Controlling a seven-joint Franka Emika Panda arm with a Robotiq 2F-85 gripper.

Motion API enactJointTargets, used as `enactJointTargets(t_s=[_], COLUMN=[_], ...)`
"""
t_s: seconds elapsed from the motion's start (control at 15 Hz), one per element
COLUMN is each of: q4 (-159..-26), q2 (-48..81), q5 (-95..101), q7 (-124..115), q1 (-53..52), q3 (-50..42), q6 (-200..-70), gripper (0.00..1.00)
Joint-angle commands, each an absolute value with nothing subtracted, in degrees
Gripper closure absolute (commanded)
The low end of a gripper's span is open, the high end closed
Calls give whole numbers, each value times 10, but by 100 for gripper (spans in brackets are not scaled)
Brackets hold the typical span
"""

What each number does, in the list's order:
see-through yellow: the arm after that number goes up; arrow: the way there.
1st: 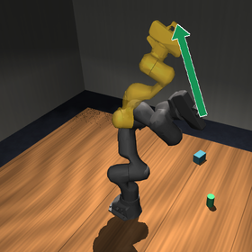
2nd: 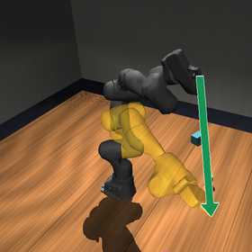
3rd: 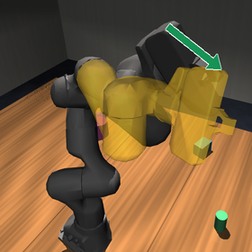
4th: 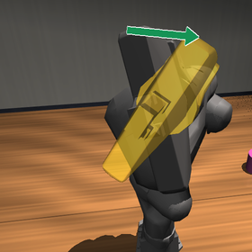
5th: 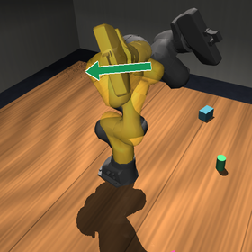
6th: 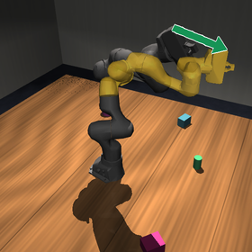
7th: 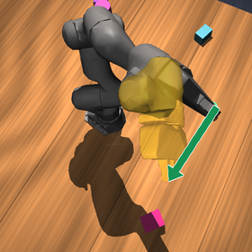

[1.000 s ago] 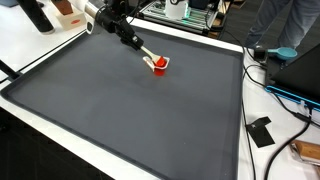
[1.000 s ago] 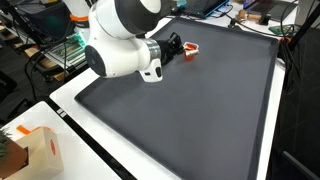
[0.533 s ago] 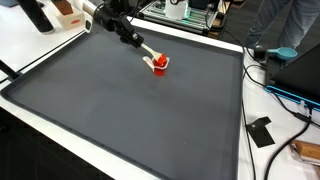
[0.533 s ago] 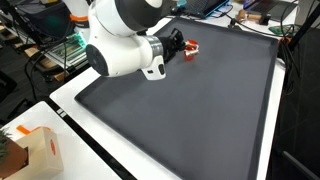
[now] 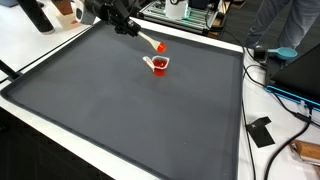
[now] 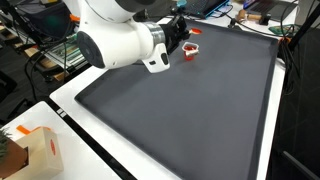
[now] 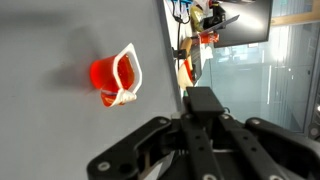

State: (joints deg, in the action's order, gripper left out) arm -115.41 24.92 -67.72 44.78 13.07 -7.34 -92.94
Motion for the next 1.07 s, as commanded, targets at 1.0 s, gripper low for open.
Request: enactJointTargets(t_s=[1.0], q4=[-1074], q2=[172], q5=[-665], q7=[281], q1=[125], q3=[-87], q6=[-917], gripper=[97])
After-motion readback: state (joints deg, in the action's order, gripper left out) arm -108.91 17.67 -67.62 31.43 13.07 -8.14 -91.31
